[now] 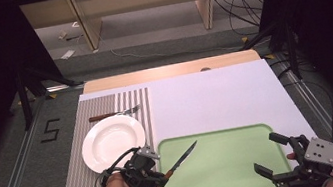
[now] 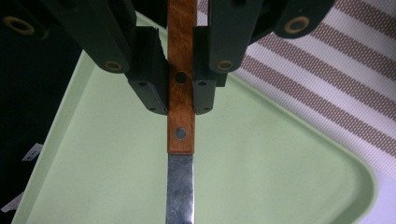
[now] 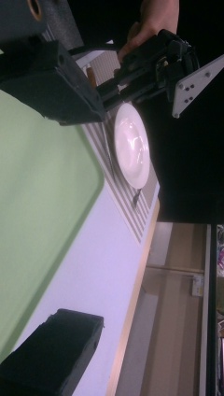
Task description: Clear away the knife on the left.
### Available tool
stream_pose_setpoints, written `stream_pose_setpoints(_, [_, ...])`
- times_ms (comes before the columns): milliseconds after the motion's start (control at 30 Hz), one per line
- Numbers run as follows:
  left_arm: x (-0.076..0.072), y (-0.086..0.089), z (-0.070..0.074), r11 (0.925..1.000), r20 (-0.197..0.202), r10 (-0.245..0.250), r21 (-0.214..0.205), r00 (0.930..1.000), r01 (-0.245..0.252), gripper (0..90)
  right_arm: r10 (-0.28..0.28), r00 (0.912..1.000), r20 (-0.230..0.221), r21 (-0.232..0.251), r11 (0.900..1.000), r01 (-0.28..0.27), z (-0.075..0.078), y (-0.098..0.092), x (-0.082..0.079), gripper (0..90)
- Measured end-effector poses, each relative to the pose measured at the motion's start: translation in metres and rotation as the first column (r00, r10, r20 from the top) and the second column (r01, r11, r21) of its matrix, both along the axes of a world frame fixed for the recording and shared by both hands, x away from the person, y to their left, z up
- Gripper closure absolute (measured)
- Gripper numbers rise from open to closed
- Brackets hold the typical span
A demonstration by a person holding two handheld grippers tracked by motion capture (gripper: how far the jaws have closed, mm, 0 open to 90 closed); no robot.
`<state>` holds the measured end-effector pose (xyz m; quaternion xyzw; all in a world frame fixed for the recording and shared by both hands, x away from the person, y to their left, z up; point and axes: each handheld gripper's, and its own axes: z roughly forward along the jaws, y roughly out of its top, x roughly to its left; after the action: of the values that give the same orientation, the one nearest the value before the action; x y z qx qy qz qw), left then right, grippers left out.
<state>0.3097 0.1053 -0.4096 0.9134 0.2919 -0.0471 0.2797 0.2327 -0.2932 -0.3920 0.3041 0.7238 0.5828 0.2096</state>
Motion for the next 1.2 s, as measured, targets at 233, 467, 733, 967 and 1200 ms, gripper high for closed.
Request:
stream_pose_setpoints(233, [0.000,-0.015,-0.004,0.9993,-0.014,-0.037,0.006,0.9992,0.037,76.8,0.002,1.0000,-0.002,0.000,1.0000,-0.002,0.000,0.000,0.000,4.8])
stream_pose_setpoints(467, [-0.004,-0.033,-0.012,0.9975,-0.050,-0.071,0.000,0.9962,0.071,76.8,0.003,1.0000,-0.001,0.002,1.0000,-0.003,0.000,0.000,0.000,4.8])
stream_pose_setpoints(733, [-0.003,-0.043,-0.016,0.9954,-0.066,-0.095,0.006,0.9933,0.096,76.8,0.007,1.0000,-0.001,0.002,1.0000,-0.007,0.000,0.001,0.000,4.8])
stream_pose_setpoints(967, [-0.003,-0.055,-0.023,0.9930,-0.083,-0.109,0.036,0.9905,0.112,76.8,0.009,1.0000,0.000,0.002,1.0000,-0.009,0.000,0.001,0.000,4.8])
stream_pose_setpoints(1200, [-0.001,-0.061,-0.031,0.9900,-0.091,-0.124,0.056,0.9880,0.130,76.8,0.009,1.0000,0.003,0.002,1.0000,-0.009,0.000,0.001,-0.001,4.8])
